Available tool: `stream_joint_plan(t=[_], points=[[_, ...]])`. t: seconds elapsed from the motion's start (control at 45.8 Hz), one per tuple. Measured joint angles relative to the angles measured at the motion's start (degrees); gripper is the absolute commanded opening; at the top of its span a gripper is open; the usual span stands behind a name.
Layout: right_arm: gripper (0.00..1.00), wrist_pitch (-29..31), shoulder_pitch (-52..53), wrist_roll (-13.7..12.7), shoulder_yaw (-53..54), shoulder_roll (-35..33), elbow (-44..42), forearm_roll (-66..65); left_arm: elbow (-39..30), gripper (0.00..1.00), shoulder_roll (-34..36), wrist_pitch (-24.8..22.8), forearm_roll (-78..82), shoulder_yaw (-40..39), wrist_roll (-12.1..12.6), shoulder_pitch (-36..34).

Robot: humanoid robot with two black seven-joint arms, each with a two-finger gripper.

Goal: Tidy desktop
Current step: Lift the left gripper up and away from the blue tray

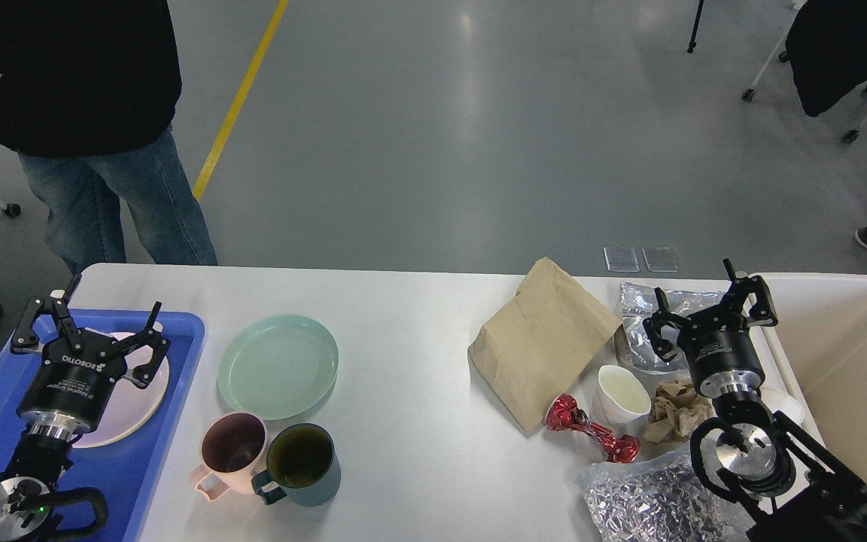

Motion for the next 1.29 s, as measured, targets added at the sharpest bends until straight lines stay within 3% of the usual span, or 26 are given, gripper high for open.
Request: stream_joint_plan(t=[0.393,0.525,0.612,0.809,0.918,1.115,1.289], points=[[1.0,0.0,0.0,0.0,0.0,0.0,0.0,0.0,3.8,0.97,0.4,-0.2,-0.5,-1.0,-0.5,1.2],[1.0,0.0,0.0,0.0,0.0,0.0,0.0,0.0,4.5,0.97,3.7,-0.4,-0.5,0.2,-0.8,0.7],[1.0,0.0,0.0,0.0,0.0,0.0,0.0,0.0,5.8,0.97,9.3,-0.4,-0.3,5.1,-0.8,-1.9],[1.0,0.0,0.0,0.0,0.0,0.0,0.0,0.0,7.7,0.97,26.7,-1.0,0.0,32.8,-0.7,-18.3],[1.0,0.0,0.0,0.0,0.0,0.0,0.0,0.0,7.7,0.97,33.0,-1.5,0.0,47.4,-0.8,-28.8],[1.0,0.0,0.0,0.0,0.0,0.0,0.1,0.0,7.4,0.97,36.3,-2.2,0.2,71.7,-0.1,-47.4],[1.0,0.0,0.0,0.0,0.0,0.0,0.1,0.0,6.1,0.97,34.9,-2.5,0.5,99.5,0.0,-69.6]])
